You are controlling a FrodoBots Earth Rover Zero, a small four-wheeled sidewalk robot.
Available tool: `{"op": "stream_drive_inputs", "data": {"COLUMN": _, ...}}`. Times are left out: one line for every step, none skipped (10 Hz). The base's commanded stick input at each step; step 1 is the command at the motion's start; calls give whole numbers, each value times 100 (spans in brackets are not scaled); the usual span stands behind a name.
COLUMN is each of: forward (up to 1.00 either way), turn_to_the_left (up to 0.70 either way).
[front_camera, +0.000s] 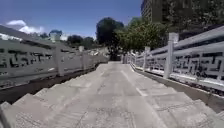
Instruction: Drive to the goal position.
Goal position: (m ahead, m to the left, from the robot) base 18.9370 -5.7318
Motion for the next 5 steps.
{"op": "stream_drive_inputs", "data": {"forward": 45, "turn_to_the_left": 0}}
{"op": "stream_drive_inputs", "data": {"forward": 45, "turn_to_the_left": 0}}
{"op": "stream_drive_inputs", "data": {"forward": 45, "turn_to_the_left": 0}}
{"op": "stream_drive_inputs", "data": {"forward": 45, "turn_to_the_left": 0}}
{"op": "stream_drive_inputs", "data": {"forward": 45, "turn_to_the_left": 0}}
